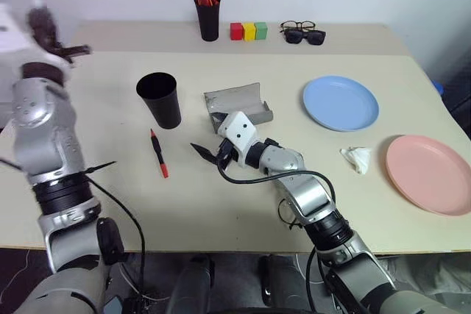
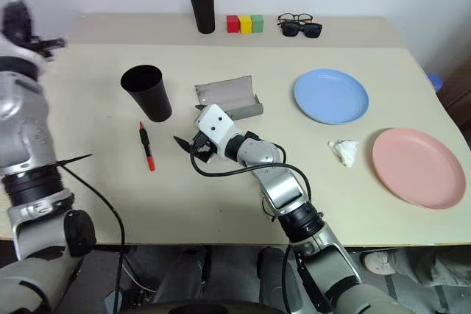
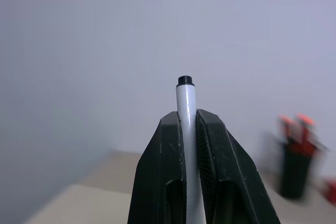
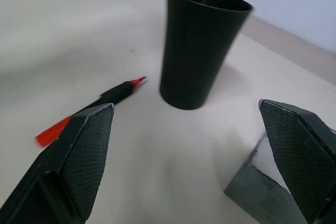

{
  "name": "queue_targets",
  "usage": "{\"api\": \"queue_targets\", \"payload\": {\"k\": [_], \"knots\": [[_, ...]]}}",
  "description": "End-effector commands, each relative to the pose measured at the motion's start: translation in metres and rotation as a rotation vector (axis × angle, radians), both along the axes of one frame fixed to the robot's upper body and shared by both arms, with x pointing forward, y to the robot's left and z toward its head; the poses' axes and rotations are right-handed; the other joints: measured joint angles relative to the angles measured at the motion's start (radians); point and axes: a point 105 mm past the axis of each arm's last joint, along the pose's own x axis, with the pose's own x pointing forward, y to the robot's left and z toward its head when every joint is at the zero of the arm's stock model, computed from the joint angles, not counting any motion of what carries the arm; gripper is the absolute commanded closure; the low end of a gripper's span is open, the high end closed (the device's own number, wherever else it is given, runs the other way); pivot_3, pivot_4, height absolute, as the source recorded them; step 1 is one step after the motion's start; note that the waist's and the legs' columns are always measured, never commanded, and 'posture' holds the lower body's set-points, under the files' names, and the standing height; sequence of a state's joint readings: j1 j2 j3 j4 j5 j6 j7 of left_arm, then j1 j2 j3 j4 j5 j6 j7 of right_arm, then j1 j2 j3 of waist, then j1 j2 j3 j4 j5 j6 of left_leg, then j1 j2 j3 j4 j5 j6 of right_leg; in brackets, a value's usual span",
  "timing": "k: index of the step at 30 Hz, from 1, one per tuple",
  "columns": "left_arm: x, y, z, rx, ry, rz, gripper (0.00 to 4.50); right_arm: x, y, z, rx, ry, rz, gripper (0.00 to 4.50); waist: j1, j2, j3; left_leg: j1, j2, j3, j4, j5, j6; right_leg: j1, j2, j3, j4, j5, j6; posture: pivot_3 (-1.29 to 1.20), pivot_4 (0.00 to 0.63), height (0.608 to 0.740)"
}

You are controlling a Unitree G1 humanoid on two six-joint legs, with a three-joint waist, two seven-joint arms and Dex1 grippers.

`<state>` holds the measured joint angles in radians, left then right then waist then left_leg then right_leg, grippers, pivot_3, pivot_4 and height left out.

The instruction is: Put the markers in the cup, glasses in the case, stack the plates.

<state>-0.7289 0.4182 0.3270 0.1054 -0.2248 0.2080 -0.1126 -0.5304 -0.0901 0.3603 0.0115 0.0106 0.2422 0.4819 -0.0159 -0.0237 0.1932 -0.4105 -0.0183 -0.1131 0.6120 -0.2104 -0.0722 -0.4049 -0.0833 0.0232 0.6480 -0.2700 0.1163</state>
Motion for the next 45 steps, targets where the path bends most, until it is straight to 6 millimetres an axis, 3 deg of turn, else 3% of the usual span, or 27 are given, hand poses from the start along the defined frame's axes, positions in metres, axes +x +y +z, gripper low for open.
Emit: {"api": "queue_targets", "payload": {"k": [1,5,9,12,15,16,20,23,25,26,28,32,35,40,45], "knots": [[0.006,-0.028,0.007,0.064,-0.057,-0.067,4.44,0.004,-0.002,0.022,0.05,-0.068,-0.025,0.0,-0.006,0.0,0.0,0.0,0.0,0.0,0.0,0.0,0.0,0.0,0.0,0.0,0.0,0.0,0.0,0.0,0.15,0.74],[0.016,-0.052,-0.019,0.112,-0.007,-0.134,4.44,0.007,-0.008,0.023,0.06,-0.068,-0.061,0.0,-0.022,0.0,0.0,0.001,0.001,-0.001,-0.001,0.0,0.0,-0.001,0.002,0.0,0.002,0.0,0.0,0.0,0.15,0.74],[0.018,-0.049,-0.032,0.101,0.024,-0.118,4.44,0.008,-0.013,0.025,0.07,-0.068,-0.086,0.0,-0.03,0.0,0.0,0.001,0.001,-0.001,0.0,0.0,0.0,-0.001,0.001,0.001,0.002,0.0,0.0,0.0,0.15,0.74],[0.017,-0.047,-0.039,0.085,0.037,-0.108,3.33,0.01,-0.015,0.025,0.075,-0.065,-0.097,0.0,-0.029,0.0,0.0,0.001,0.001,-0.001,0.0,0.0,0.0,-0.001,0.002,0.0,0.002,0.0,0.0,0.0,0.15,0.74],[0.016,-0.044,-0.039,0.065,0.028,-0.096,1.82,0.01,-0.014,0.025,0.076,-0.064,-0.097,0.0,-0.027,0.0,0.0,0.001,0.001,-0.001,0.0,0.0,0.0,-0.001,0.001,0.0,0.002,0.0,0.0,0.0,0.15,0.74],[0.014,-0.042,-0.037,0.05,0.016,-0.088,1.82,0.01,-0.014,0.025,0.076,-0.064,-0.095,0.0,-0.027,0.0,0.0,0.001,0.001,-0.001,0.0,0.0,0.0,-0.001,0.001,0.0,0.002,0.0,0.0,0.0,0.15,0.74],[-0.004,-0.018,-0.014,-0.065,-0.105,-0.005,1.82,0.008,-0.012,0.024,0.071,-0.066,-0.08,0.0,-0.028,0.0,0.0,0.001,0.001,-0.001,0.0,0.0,0.0,-0.001,0.001,0.0,0.002,0.0,0.0,0.0,0.15,0.74],[-0.029,0.016,-0.003,-0.144,-0.168,0.127,1.82,0.0,-0.011,0.022,0.055,-0.063,-0.019,0.0,-0.029,0.0,0.0,0.001,0.001,-0.001,0.0,0.0,0.0,-0.001,0.001,0.0,0.002,0.0,0.0,0.0,0.15,0.74],[-0.054,0.042,-0.011,-0.146,-0.143,0.224,1.28,-0.011,-0.015,0.023,0.048,-0.059,0.065,0.0,-0.033,0.001,0.0,0.001,0.001,-0.001,-0.001,0.0,0.0,-0.001,0.001,0.001,0.002,0.0,0.0,0.0,0.15,0.74],[-0.062,0.049,-0.016,-0.146,-0.118,0.246,1.0,-0.014,-0.017,0.024,0.054,-0.054,0.084,0.0,-0.033,0.001,0.0,0.001,0.001,0.0,-0.001,0.0,0.001,-0.001,0.001,0.002,0.002,0.0,0.0,0.0,0.15,0.74],[-0.072,0.056,-0.042,-0.16,0.033,0.233,0.03,-0.013,-0.021,0.025,0.067,-0.042,0.089,0.0,-0.031,0.001,0.0,0.001,0.001,0.0,-0.001,0.0,0.001,-0.001,0.001,0.002,0.002,0.0,0.0,0.0,0.15,0.74],[-0.087,0.038,-0.096,-0.112,0.37,0.092,0.03,-0.011,-0.025,0.021,0.049,-0.032,0.098,0.0,-0.023,0.0,0.0,0.002,0.001,-0.001,0.0,0.0,0.001,0.001,0.001,0.001,0.002,0.0,0.0,0.0,0.15,0.74],[-0.09,0.025,-0.137,-0.036,0.624,0.081,0.03,-0.01,-0.023,0.019,0.04,-0.029,0.111,0.0,-0.02,0.0,0.0,0.002,0.001,-0.001,0.001,0.0,0.001,0.002,0.001,0.001,0.002,0.0,0.0,0.0,0.15,0.74],[-0.076,-0.013,-0.151,-0.132,0.729,0.008,0.03,-0.013,-0.015,0.018,0.04,-0.029,0.141,0.0,-0.02,0.0,0.0,0.002,0.001,-0.001,0.001,0.0,0.001,0.002,0.001,0.001,0.002,0.0,0.0,0.0,0.15,0.74],[-0.065,-0.012,-0.172,-0.225,0.872,0.091,0.03,-0.014,-0.012,0.018,0.05,-0.028,0.139,0.0,-0.03,0.001,0.0,0.003,0.001,-0.001,0.0,0.0,0.001,0.001,0.002,0.001,0.002,0.0,0.0,0.0,0.15,0.74]]}}
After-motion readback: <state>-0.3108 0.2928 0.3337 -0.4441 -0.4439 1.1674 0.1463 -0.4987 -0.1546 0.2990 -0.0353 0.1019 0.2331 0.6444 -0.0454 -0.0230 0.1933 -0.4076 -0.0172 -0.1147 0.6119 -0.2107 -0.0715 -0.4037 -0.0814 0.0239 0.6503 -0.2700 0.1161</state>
